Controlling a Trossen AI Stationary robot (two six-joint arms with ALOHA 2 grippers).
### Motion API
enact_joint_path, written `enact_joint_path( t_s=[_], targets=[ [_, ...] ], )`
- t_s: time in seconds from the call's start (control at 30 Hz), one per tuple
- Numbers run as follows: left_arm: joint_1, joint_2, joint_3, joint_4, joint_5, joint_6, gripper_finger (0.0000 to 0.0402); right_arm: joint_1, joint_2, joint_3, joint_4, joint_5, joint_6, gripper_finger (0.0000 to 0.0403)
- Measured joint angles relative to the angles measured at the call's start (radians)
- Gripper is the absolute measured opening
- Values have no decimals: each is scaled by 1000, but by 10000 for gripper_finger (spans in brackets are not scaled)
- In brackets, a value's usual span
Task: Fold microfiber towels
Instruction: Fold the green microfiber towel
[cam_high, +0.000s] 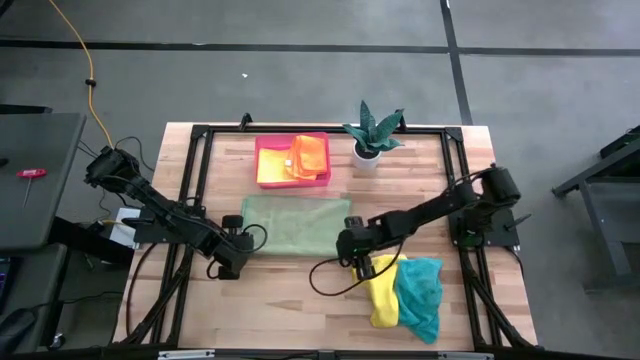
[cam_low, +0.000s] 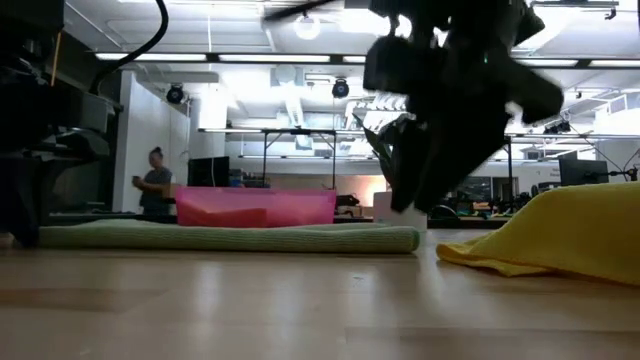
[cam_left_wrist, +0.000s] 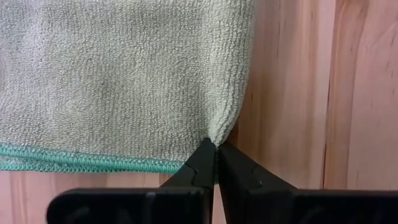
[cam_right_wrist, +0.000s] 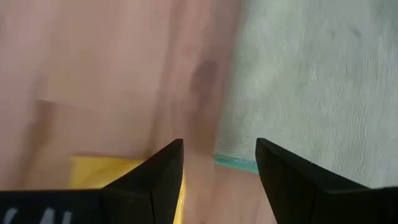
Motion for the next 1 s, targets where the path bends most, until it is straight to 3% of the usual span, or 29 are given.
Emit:
enact_joint_path(
  t_s=[0.33,0.67,0.8,1.0],
  targets=[
    [0,0,0,9,0,-21,0,0,58,6,-11,36,21,190],
    [0,0,0,11,-2,-72,0,-1,81,5,-10,47,21,148],
    [0,0,0,11,-1,-82,0,0,81,5,-11,49,24,113],
    [0,0,0,12,-1,-111,0,-1,81,5,-9,32,118,12]
  ],
)
